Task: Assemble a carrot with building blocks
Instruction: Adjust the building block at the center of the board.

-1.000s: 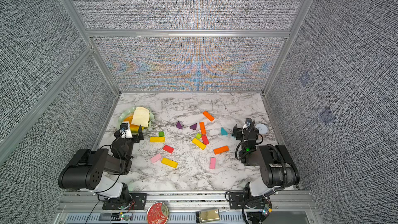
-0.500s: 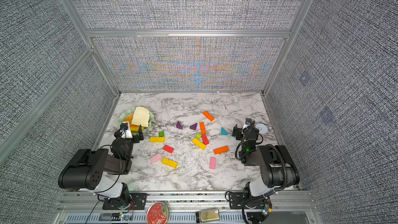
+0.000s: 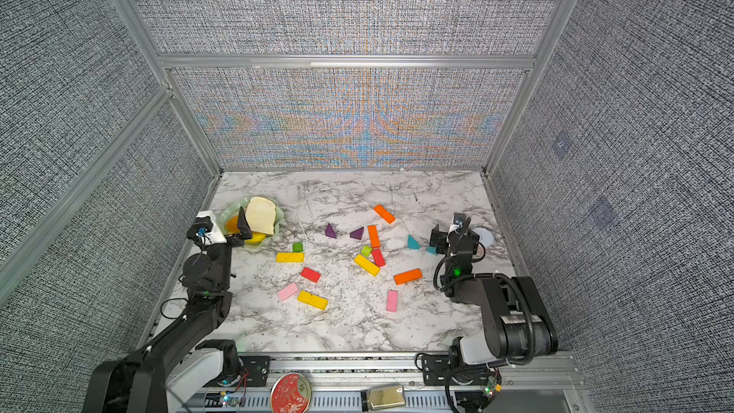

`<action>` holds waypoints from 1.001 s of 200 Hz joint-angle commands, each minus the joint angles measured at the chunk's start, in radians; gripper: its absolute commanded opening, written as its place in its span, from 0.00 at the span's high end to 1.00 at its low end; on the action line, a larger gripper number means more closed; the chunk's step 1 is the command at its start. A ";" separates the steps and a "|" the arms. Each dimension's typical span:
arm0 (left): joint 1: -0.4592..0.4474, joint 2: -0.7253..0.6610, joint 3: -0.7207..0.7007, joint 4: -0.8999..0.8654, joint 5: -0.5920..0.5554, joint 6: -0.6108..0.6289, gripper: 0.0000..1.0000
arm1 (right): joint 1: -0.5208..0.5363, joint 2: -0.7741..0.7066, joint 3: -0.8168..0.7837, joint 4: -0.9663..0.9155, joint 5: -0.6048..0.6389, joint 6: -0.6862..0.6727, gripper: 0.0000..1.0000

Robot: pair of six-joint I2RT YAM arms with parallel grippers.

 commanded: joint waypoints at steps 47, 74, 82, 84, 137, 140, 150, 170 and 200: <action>-0.001 -0.087 0.469 -0.666 0.043 -0.406 0.01 | 0.066 -0.142 0.548 -1.010 0.144 0.498 0.01; 0.004 -0.092 0.373 -0.436 0.004 -0.507 0.01 | -0.050 -0.132 0.488 -0.940 -0.193 0.581 0.16; 0.003 -0.063 0.399 -0.456 0.019 -0.503 0.01 | -0.042 -0.126 0.494 -0.946 -0.224 0.555 0.22; 0.003 -0.055 0.409 -0.466 0.022 -0.506 0.01 | -0.041 -0.125 0.498 -0.951 -0.230 0.543 0.23; -0.003 0.205 0.630 -0.699 0.242 -0.596 0.10 | 0.175 -0.033 0.642 -1.083 -0.307 0.336 0.44; -0.006 0.218 0.638 -0.719 0.254 -0.602 0.10 | 0.192 -0.027 0.646 -1.084 -0.311 0.324 0.44; -0.019 0.256 0.651 -0.752 0.295 -0.595 0.12 | 0.249 -0.008 0.660 -1.078 -0.347 0.274 0.44; -0.034 0.302 0.632 -0.757 0.369 -0.610 0.15 | 0.354 0.049 0.711 -1.100 -0.382 0.225 0.44; -0.049 0.341 0.581 -0.699 0.477 -0.694 0.21 | 0.489 0.217 0.859 -1.191 -0.372 0.190 0.44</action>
